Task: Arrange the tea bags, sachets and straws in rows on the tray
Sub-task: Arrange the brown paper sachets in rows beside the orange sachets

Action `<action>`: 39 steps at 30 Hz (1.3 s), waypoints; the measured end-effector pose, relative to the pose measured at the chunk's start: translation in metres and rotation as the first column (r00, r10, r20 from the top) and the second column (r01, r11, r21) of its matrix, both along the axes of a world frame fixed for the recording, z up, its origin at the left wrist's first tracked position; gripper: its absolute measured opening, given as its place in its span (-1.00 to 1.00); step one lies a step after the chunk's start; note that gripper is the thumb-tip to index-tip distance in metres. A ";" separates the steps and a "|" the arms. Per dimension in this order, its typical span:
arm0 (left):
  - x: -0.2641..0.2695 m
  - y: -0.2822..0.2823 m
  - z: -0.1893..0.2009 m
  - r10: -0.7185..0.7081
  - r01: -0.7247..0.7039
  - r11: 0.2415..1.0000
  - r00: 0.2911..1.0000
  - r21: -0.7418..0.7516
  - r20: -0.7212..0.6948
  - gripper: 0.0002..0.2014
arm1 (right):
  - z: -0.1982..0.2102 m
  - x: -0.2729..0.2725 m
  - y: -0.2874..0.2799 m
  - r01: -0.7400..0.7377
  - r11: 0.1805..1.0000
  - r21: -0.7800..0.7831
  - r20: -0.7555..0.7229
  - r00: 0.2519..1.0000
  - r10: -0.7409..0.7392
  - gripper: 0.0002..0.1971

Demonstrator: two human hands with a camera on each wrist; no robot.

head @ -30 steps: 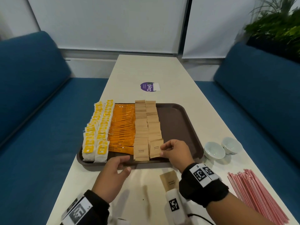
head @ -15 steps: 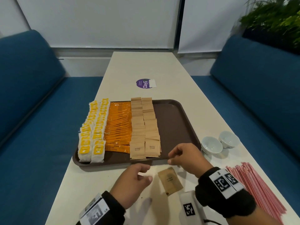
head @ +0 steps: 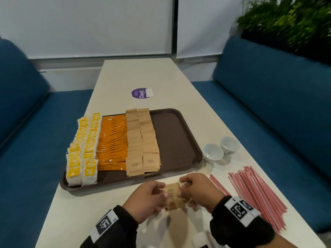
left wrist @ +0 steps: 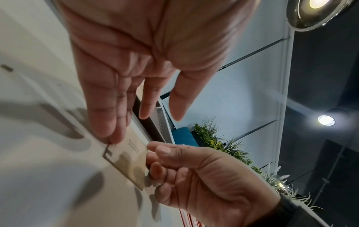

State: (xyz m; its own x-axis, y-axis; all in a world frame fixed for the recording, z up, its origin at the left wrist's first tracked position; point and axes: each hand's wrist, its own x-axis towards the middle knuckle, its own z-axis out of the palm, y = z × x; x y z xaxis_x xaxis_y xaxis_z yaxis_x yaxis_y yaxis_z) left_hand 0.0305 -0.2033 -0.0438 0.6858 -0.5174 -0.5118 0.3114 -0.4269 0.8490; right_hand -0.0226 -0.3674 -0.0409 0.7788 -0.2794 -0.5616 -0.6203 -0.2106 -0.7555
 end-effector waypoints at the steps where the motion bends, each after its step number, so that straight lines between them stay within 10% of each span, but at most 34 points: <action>1: 0.000 0.000 0.000 0.006 -0.006 1.000 1.000 -0.002 -0.003 -0.78 | 0.001 0.001 0.000 0.006 1.000 -0.001 0.002 1.000 -0.006 -0.63; 10: -0.007 0.008 0.007 -0.012 0.006 0.999 0.985 0.034 0.170 -0.74 | 0.017 0.012 0.008 -0.105 0.991 -0.084 0.039 0.993 0.109 -0.89; 18: 0.019 0.052 0.012 -0.021 -0.199 0.946 0.750 0.256 0.661 -0.66 | 0.036 0.063 0.013 0.007 0.991 -0.134 0.295 0.955 0.033 -0.81; 39: 0.027 0.059 0.011 -0.295 -0.083 0.831 0.773 0.550 0.562 -0.49 | -0.002 0.100 0.019 -0.112 0.915 -0.388 0.089 0.983 0.159 -0.57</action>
